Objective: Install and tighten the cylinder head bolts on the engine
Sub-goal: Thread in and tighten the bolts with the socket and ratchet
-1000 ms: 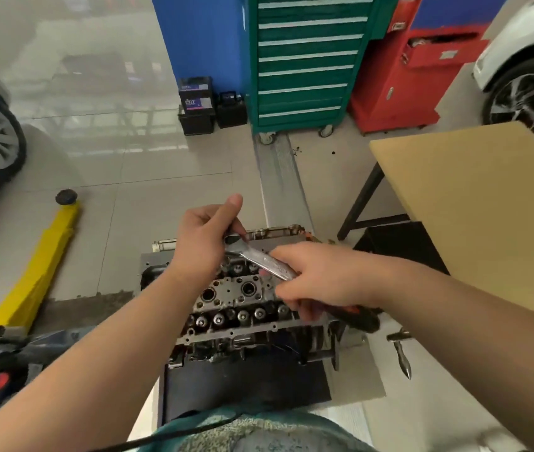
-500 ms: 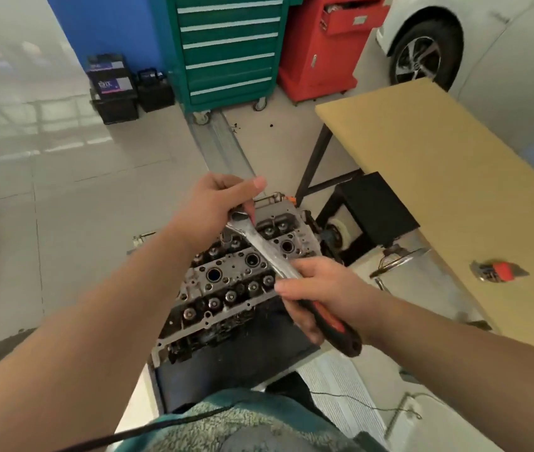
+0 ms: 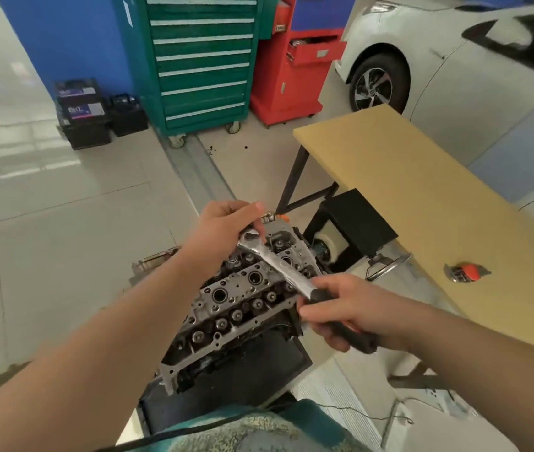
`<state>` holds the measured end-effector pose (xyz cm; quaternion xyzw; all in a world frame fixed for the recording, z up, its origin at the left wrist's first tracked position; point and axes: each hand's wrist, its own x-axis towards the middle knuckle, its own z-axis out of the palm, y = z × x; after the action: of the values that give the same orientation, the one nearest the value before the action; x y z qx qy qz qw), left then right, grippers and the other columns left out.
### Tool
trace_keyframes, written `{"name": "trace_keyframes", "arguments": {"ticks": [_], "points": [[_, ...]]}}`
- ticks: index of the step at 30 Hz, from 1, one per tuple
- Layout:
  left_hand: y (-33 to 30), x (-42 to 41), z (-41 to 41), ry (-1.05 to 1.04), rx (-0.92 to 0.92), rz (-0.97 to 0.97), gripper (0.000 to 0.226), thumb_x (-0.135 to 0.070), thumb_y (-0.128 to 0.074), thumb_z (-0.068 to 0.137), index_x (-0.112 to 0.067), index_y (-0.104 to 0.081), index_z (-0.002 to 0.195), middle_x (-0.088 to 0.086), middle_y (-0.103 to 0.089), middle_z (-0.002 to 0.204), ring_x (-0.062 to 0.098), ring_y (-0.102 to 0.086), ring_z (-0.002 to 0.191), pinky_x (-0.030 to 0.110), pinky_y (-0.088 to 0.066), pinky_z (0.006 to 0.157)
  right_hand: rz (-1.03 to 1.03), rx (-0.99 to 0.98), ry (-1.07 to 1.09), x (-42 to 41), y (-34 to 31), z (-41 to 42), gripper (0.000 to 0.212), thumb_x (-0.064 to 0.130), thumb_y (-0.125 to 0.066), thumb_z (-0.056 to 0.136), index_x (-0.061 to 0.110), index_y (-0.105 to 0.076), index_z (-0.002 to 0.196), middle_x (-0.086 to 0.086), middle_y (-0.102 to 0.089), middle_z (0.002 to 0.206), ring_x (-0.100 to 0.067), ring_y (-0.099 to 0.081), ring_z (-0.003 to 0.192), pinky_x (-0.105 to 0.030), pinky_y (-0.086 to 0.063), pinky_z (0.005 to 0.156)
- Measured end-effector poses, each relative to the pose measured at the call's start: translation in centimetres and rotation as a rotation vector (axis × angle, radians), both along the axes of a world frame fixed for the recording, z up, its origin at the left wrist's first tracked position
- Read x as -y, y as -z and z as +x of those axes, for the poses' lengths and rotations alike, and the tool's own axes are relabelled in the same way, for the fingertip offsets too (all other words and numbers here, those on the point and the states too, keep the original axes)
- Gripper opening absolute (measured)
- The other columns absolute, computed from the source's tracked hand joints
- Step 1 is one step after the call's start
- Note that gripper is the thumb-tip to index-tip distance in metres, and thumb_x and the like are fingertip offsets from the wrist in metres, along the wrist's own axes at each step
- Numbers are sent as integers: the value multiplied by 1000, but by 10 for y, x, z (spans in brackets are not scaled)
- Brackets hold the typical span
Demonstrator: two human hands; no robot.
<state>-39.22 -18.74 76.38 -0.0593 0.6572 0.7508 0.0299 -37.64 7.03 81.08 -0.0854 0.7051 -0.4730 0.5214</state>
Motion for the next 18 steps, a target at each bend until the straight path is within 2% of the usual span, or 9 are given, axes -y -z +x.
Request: {"name": "trace_keyframes", "arguments": {"ticks": [1, 3, 5, 7, 9, 11, 13, 15, 18], "points": [[2, -3, 2, -42, -9, 1, 45, -46, -67, 96, -8, -76, 74, 18, -67, 69, 33, -40, 58, 44, -33, 54, 53, -71, -46, -5, -5, -14, 21, 24, -77, 93, 10, -64, 102, -15, -61, 76, -25, -57, 57, -30, -48, 49], [6, -9, 4, -133, -15, 1, 42, -40, -64, 102, -10, -78, 76, 10, -67, 68, 31, -40, 61, 42, -34, 59, 127, -190, -139, -10, -14, -43, 26, 24, -78, 91, 5, -65, 101, -16, -63, 74, -26, -59, 55, -26, -47, 46], [9, -14, 6, -232, -25, 16, 36, -38, -65, 102, -18, -79, 75, 3, -70, 70, 21, -49, 54, 31, -41, 52, 183, -263, -215, -11, -20, -73, 30, 24, -81, 89, 2, -66, 101, -16, -64, 72, -26, -60, 55, -23, -45, 44], [11, -19, 9, -278, -41, -9, 33, -44, -64, 99, -23, -79, 78, 4, -73, 73, 4, -46, 45, 14, -37, 44, 216, -301, -256, -10, -24, -97, 24, 24, -84, 85, 11, -72, 101, -14, -68, 75, -28, -60, 59, -26, -47, 46], [14, -28, 10, -342, -43, -53, 35, -53, -61, 96, -27, -80, 84, 12, -73, 77, 7, -37, 42, 19, -32, 42, 221, -345, -312, -8, -25, -125, 22, 23, -87, 82, 22, -74, 100, -11, -72, 79, -28, -62, 61, -25, -49, 49], [17, -37, 11, -446, -38, -62, 36, -54, -59, 97, -27, -80, 86, 9, -72, 76, 9, -36, 45, 24, -31, 43, 231, -416, -389, -2, -27, -149, 27, 24, -89, 80, 26, -73, 103, -7, -76, 86, -27, -69, 66, -27, -55, 54], [19, -46, 12, -558, -24, -52, 38, -54, -57, 98, -25, -79, 88, 1, -70, 74, 8, -39, 45, 21, -32, 43, 210, -460, -469, 7, -27, -172, 34, 22, -88, 81, 22, -69, 109, -5, -78, 94, -35, -74, 80, -39, -62, 64], [17, -55, 12, -656, -4, -57, 40, -57, -56, 98, -24, -78, 90, 7, -65, 72, 6, -39, 43, 17, -31, 42, 189, -491, -587, 17, -29, -193, 36, 19, -86, 83, 18, -67, 113, -2, -78, 97, -40, -72, 87, -45, -61, 71], [12, -69, 11, -796, 26, -71, 42, -59, -55, 95, -24, -78, 90, 16, -63, 75, 13, -44, 47, 28, -39, 44, 167, -532, -716, 35, -30, -221, 38, 21, -87, 82, 21, -66, 114, 4, -78, 89, -22, -73, 71, -31, -58, 63]]}}
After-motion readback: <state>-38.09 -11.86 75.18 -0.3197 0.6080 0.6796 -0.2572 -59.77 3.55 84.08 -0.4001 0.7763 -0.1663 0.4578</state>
